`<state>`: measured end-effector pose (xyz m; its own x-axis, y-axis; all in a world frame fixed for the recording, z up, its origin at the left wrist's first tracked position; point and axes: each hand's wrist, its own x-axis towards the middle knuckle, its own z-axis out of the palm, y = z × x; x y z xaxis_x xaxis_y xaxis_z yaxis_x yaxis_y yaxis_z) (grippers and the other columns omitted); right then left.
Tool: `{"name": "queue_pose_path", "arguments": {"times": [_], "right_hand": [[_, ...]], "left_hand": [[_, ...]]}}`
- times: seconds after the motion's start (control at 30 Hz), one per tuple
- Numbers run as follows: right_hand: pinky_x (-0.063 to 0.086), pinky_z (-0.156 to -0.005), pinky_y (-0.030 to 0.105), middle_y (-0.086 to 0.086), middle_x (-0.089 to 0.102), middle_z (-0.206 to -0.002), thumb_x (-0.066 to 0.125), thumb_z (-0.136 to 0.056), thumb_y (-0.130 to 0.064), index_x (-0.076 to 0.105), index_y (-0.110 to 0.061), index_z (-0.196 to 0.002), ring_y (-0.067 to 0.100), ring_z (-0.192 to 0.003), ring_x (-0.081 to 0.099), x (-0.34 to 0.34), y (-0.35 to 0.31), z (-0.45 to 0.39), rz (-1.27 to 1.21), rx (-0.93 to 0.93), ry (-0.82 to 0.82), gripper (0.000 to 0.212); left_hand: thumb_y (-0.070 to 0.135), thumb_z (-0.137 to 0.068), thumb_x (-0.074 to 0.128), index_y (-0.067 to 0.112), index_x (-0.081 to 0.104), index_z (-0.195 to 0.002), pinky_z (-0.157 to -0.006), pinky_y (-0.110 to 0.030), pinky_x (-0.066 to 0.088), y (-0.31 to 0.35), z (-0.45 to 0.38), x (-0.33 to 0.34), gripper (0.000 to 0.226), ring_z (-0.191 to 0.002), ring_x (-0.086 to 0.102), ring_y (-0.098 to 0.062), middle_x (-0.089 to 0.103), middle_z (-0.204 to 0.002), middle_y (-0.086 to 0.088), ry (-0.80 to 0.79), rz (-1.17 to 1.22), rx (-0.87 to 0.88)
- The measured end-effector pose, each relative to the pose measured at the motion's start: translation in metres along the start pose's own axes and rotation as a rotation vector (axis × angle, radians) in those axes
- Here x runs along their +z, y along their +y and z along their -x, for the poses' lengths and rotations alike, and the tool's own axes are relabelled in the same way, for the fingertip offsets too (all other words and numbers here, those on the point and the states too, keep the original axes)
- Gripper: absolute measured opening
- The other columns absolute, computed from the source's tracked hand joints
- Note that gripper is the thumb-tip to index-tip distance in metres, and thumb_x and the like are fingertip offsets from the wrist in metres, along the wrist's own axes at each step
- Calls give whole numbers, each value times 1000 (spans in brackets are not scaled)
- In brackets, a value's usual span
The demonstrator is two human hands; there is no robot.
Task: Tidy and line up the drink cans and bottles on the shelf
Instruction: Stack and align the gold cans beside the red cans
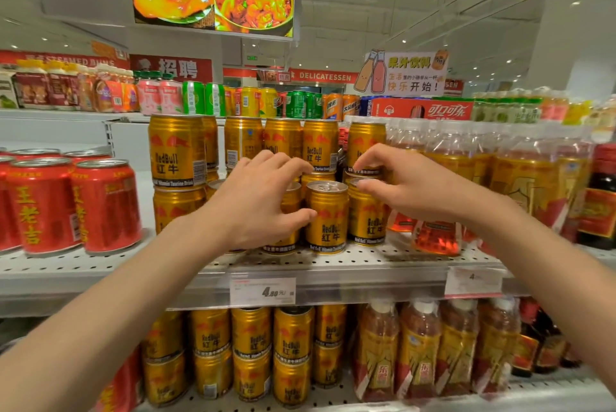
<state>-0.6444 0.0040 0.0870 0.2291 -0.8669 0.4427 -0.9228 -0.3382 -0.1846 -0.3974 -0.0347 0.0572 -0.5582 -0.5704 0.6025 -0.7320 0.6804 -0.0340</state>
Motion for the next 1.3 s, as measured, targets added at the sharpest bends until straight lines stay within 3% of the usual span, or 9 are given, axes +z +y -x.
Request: {"name": "queue_pose_path", "arguments": {"times": [0.1, 0.23, 0.33, 0.53, 0.7, 0.83, 1.0, 1.17, 1.3], "right_hand": [[50, -100, 33, -3, 59, -137, 55, -101, -38, 48, -26, -137, 14, -117, 60, 16, 9, 8, 28, 61, -77, 38], [48, -93, 26, -7, 54, -139, 57, -100, -36, 49, -24, -138, 10, -113, 57, 30, 16, 15, -81, 38, -28, 40], [47, -91, 23, -9, 52, -137, 59, -99, -39, 50, -23, -137, 8, -112, 55, 30, 17, 17, -77, 24, 4, 42], [53, -95, 35, -11, 54, -130, 61, -96, -44, 54, -26, -131, 10, -110, 57, 24, 13, 22, -27, 30, 9, 40], [50, -85, 26, -12, 53, -128, 57, -98, -45, 52, -26, -134, 8, -100, 58, 31, 10, 29, -26, 20, 63, 41], [52, -91, 34, -11, 55, -126, 58, -97, -44, 52, -26, -131, 12, -104, 59, 38, 7, 31, -41, 46, 121, 39], [46, -86, 26, -9, 49, -130, 62, -95, -45, 50, -26, -131, 11, -108, 56, 52, 4, 33, -144, 72, 190, 43], [34, -112, 30, -9, 42, -150, 58, -92, -56, 48, -28, -140, 5, -136, 37, 62, -3, 30, -143, 54, 279, 57], [18, -114, 28, -8, 40, -154, 51, -86, -69, 51, -30, -140, 9, -147, 26, 71, -15, 23, -97, 34, 305, 66]], "left_hand": [[66, -88, 55, 32, 50, -141, -110, -46, 39, 6, -11, 7, 63, -132, 44, -12, 53, -142, 11, -76, 43, 33], [68, -85, 56, 31, 58, -135, -109, -47, 42, 7, -13, 14, 63, -129, 50, -11, 57, -138, 11, -76, 119, 10], [68, -85, 56, 31, 58, -136, -109, -45, 42, 7, -11, 15, 63, -129, 49, -10, 57, -139, 11, -65, 118, 12], [64, -87, 58, 29, 58, -137, -110, -43, 42, 7, -11, 17, 60, -130, 49, -10, 57, -139, 10, -43, 133, 12], [64, -89, 55, 29, 57, -138, -107, -42, 43, 7, -10, 21, 60, -128, 49, -10, 57, -139, 10, -12, 86, 33], [66, -90, 50, 31, 54, -141, -112, -41, 40, 6, -3, 25, 62, -135, 39, -8, 54, -143, 14, 33, 47, 49], [55, -93, 56, 25, 55, -140, -116, -32, 32, 0, 27, 26, 56, -141, 34, -9, 47, -148, 7, 229, 216, 7], [36, -88, 67, 17, 63, -128, -110, -18, 33, -22, 70, 18, 44, -129, 48, -13, 55, -133, 1, 470, 255, -125], [31, -85, 70, 13, 57, -131, -109, -34, 40, -41, 102, 12, 51, -126, 47, -19, 52, -131, -7, 642, 232, -298]]}}
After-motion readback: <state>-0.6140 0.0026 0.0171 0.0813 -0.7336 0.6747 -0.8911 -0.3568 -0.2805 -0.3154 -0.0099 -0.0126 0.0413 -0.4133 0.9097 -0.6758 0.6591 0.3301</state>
